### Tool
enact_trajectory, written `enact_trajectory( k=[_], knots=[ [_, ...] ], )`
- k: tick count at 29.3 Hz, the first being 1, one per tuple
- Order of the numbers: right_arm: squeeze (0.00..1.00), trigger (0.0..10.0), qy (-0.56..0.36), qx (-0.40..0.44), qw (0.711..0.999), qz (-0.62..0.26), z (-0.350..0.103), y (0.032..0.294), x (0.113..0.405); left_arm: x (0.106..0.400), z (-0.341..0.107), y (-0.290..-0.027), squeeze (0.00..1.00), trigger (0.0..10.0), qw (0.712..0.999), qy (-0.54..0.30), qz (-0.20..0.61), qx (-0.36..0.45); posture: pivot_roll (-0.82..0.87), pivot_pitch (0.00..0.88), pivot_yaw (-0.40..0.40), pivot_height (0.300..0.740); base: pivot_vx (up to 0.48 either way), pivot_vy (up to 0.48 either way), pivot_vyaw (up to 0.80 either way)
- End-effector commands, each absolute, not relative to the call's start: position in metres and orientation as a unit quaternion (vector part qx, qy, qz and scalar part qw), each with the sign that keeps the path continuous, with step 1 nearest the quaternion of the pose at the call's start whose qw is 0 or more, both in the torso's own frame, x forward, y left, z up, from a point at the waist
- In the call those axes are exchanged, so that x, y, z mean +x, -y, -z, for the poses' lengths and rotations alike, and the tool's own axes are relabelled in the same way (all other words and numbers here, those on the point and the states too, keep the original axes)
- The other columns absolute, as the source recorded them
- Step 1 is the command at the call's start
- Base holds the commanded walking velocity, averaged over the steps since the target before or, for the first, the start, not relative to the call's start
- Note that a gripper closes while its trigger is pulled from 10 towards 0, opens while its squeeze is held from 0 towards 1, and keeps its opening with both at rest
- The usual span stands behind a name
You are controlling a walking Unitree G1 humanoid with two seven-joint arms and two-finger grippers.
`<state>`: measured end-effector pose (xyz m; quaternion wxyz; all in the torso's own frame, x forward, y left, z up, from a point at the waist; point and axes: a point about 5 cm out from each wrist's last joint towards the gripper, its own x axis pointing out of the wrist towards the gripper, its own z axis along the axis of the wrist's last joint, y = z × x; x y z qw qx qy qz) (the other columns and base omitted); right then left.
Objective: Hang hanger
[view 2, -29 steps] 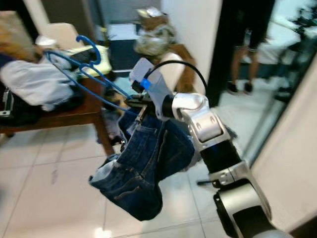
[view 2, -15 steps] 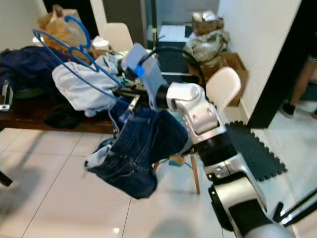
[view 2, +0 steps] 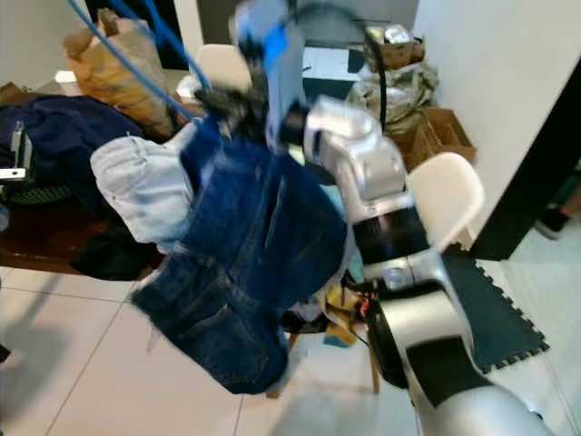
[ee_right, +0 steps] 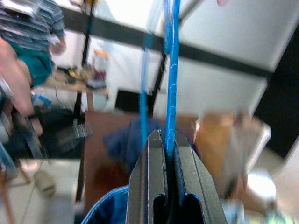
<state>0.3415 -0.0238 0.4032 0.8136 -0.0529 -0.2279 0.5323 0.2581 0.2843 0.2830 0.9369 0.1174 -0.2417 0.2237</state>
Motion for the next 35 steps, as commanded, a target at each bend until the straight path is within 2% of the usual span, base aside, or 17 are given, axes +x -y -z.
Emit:
enact_trajectory(
  k=[1, 3, 4, 5, 6, 9, 10, 14, 23, 25, 28, 29, 30, 31, 32, 33, 35],
  knots=[
    [0.0, 10.0, 0.283, -0.009, 0.816, -0.504, -0.439, 0.035, 0.343, 0.264, -0.282, -0.276, 0.0, 10.0, 0.94, 0.242, -0.214, 0.109, 0.0, 0.0, -0.009, 0.74, 0.469, 0.0, 0.0],
    [0.0, 10.0, 0.283, -0.009, 0.816, -0.504, -0.439, 0.035, 0.343, 0.264, -0.282, -0.276, 0.0, 10.0, 0.94, 0.242, -0.214, 0.109, 0.0, 0.0, -0.009, 0.74, 0.469, 0.0, 0.0],
    [0.0, 10.0, 0.307, 0.01, 0.816, -0.489, -0.463, 0.035, 0.342, 0.266, -0.282, -0.27, 0.0, 10.0, 0.94, 0.246, -0.208, 0.108, 0.01, 0.0, -0.029, 0.74, 0.469, 0.0, 0.0],
    [0.0, 10.0, 0.307, 0.01, 0.816, -0.489, -0.463, 0.035, 0.342, 0.266, -0.282, -0.27, 0.0, 10.0, 0.94, 0.246, -0.208, 0.108, 0.01, 0.0, -0.029, 0.74, 0.469, 0.0, 0.0],
    [0.0, 10.0, 0.321, 0.01, 0.815, -0.483, -0.476, 0.031, 0.339, 0.267, -0.283, -0.266, 0.0, 10.0, 0.94, 0.249, -0.206, 0.107, 0.01, 0.0, -0.036, 0.74, 0.472, 0.0, 0.0],
    [0.0, 10.0, 0.319, -0.007, 0.815, -0.484, -0.477, 0.02, 0.338, 0.266, -0.284, -0.265, 0.0, 10.0, 0.938, 0.252, -0.21, 0.109, 0.02, 0.0, -0.043, 0.74, 0.47, 0.0, 0.0],
    [0.0, 10.0, 0.308, -0.027, 0.815, -0.491, -0.47, 0.008, 0.337, 0.265, -0.285, -0.267, 0.0, 10.0, 0.937, 0.254, -0.215, 0.11, 0.02, 0.0, -0.047, 0.74, 0.469, 0.0, 0.0],
    [0.0, 10.0, 0.284, -0.044, 0.819, -0.497, -0.456, -0.009, 0.338, 0.261, -0.289, -0.273, 0.0, 10.0, 0.934, 0.259, -0.227, 0.094, 0.03, 0.0, -0.049, 0.74, 0.469, 0.0, 0.0],
    [0.0, 10.0, 0.243, -0.059, 0.831, -0.497, -0.435, -0.022, 0.345, 0.259, -0.292, -0.275, 0.0, 10.0, 0.932, 0.264, -0.231, 0.089, 0.03, 0.0, -0.046, 0.74, 0.469, 0.0, 0.0],
    [0.0, 10.0, 0.166, -0.135, 0.814, -0.54, -0.392, -0.035, 0.348, 0.261, -0.289, -0.273, 0.0, 10.0, 0.933, 0.255, -0.236, 0.094, 0.02, 0.0, -0.045, 0.74, 0.459, 0.0, 0.0],
    [0.0, 10.0, 0.166, -0.135, 0.814, -0.54, -0.392, -0.035, 0.348, 0.261, -0.289, -0.273, 0.0, 10.0, 0.933, 0.255, -0.236, 0.094, 0.02, 0.0, -0.045, 0.74, 0.45, 0.0, 0.0],
    [0.0, 10.0, 0.123, -0.172, 0.795, -0.569, -0.364, -0.039, 0.347, 0.262, -0.286, -0.273, 0.0, 10.0, 0.933, 0.246, -0.242, 0.099, 0.02, 0.0, -0.044, 0.74, 0.386, 0.0, 0.0],
    [0.0, 10.0, 0.123, -0.172, 0.795, -0.569, -0.364, -0.039, 0.347, 0.262, -0.286, -0.273, 0.0, 10.0, 0.933, 0.246, -0.242, 0.099, 0.02, 0.0, -0.044, 0.74, 0.386, 0.0, 0.0],
    [0.0, 10.0, 0.072, -0.2, 0.787, -0.579, -0.33, -0.036, 0.348, 0.262, -0.28, -0.279, 0.0, 10.0, 0.933, 0.219, -0.263, 0.109, 0.01, 0.008, -0.034, 0.74, 0.0, 0.0, 0.0],
    [0.0, 10.0, 0.072, -0.2, 0.787, -0.579, -0.33, -0.036, 0.348, 0.262, -0.28, -0.279, 0.0, 10.0, 0.933, 0.219, -0.263, 0.109, 0.01, 0.008, -0.034, 0.74, 0.0, 0.0, 0.0],
    [0.0, 10.0, 0.041, -0.214, 0.784, -0.582, -0.309, -0.033, 0.348, 0.261, -0.275, -0.284, 0.0, 10.0, 0.933, 0.199, -0.278, 0.116, 0.01, 0.008, -0.034, 0.74, 0.0, 0.0, 0.0],
    [0.0, 10.0, 0.041, -0.214, 0.784, -0.582, -0.309, -0.033, 0.348, 0.261, -0.275, -0.284, 0.0, 10.0, 0.933, 0.199, -0.278, 0.116, 0.01, 0.008, -0.034, 0.74, 0.0, 0.0, 0.0]
  ],
)
